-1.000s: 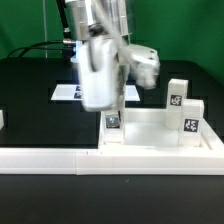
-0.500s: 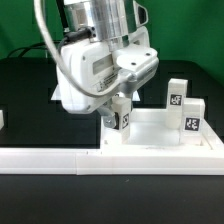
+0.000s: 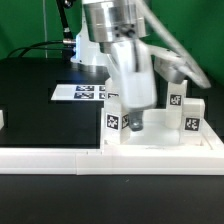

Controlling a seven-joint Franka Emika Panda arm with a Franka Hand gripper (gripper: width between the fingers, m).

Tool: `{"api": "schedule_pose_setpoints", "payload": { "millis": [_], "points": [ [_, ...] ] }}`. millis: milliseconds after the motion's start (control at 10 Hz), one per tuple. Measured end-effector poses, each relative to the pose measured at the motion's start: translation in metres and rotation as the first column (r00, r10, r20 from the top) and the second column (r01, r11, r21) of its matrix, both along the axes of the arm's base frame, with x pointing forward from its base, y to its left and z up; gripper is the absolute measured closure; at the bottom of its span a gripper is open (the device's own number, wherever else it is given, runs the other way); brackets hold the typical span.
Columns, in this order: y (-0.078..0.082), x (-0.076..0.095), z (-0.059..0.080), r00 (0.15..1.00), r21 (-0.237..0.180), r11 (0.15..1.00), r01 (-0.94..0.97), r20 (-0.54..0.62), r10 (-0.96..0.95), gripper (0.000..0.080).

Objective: Assemble square table

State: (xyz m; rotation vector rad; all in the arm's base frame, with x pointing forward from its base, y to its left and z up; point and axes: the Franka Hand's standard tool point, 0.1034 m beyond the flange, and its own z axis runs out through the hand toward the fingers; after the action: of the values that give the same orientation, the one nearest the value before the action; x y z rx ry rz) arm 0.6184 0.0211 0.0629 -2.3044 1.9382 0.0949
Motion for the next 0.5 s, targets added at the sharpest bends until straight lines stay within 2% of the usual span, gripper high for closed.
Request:
{"api": "schedule_pose_setpoints", "payload": {
  "millis": [300,400,500],
  "points": [
    [-0.003,0.000,0.000,0.976,-0.016,0.976,-0.218,0.027,0.218,0.0151],
    [-0.009,0.001,0.002,0.897,-0.057,0.897,-0.439,0.033,0.441,0.0151],
    [-0.013,0.002,0.002,0.812,-0.081,0.811,-0.579,0.031,0.583,0.0151]
  ]
}}
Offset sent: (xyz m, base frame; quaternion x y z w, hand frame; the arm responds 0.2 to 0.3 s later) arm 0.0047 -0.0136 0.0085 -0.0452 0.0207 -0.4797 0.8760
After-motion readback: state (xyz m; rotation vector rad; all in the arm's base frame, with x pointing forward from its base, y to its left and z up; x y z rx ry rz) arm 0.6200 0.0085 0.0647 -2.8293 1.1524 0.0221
